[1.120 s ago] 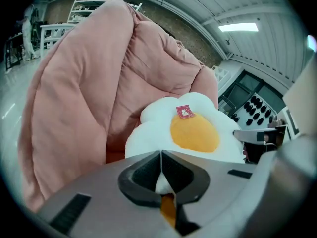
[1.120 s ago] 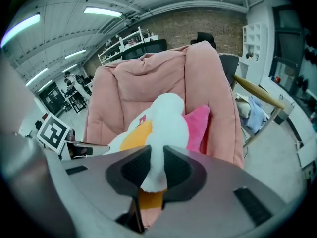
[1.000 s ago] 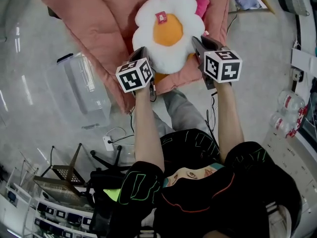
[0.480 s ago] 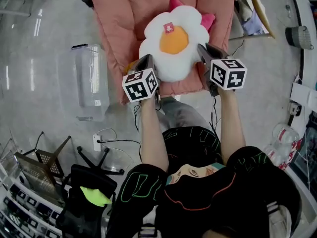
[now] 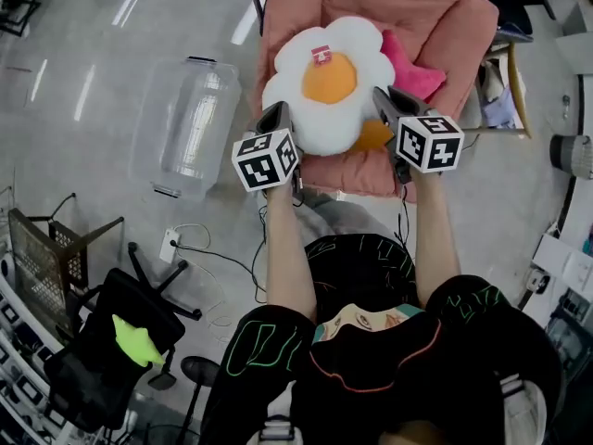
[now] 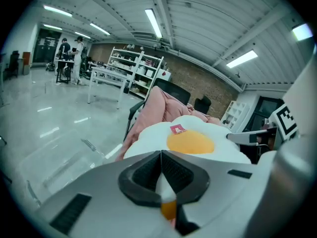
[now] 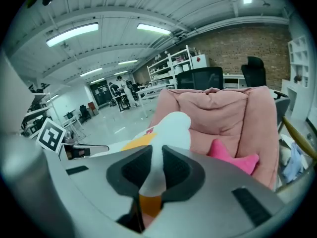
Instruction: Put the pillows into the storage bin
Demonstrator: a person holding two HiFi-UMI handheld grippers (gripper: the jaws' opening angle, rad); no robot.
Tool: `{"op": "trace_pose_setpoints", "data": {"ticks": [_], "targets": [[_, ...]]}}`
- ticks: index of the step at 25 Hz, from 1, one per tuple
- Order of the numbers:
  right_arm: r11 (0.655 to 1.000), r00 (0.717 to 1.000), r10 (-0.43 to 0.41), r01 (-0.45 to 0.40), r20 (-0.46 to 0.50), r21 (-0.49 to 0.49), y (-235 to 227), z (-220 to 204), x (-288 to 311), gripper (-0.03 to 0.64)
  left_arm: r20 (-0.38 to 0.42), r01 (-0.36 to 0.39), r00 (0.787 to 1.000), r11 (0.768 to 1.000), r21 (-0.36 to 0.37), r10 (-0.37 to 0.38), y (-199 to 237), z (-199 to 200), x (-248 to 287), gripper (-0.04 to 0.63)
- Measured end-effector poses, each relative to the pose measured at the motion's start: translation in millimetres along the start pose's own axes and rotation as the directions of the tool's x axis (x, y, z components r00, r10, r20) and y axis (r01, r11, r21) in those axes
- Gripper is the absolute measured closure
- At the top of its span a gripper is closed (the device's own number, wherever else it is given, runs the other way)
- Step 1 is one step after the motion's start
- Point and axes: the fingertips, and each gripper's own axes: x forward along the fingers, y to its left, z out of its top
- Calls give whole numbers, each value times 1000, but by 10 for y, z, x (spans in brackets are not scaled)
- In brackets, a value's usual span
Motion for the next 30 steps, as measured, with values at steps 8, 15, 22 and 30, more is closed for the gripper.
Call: {"op": "trace_pose_setpoints", "data": {"ticks": [8,15,22,30], "targets": [[977,985,164,-168,-43,-128,991,363,739,557,100,-138,984,985,-99,148,996,301,-533,595],[941,953,267,-289,-143,-174,1969,347,1614,555,98,-246,958,949,-198,269,2122,315,-905,594],[905,902,334,-388,-275,-173,2810,167,2558,554,30,-348,928,890,-294,372,3180,190,-1131,594],[890,872,336,-418,-356,-183,3449,-182,3409,549,-45,-387,918,863,-326,395,4130,-38,-1151,594]]}}
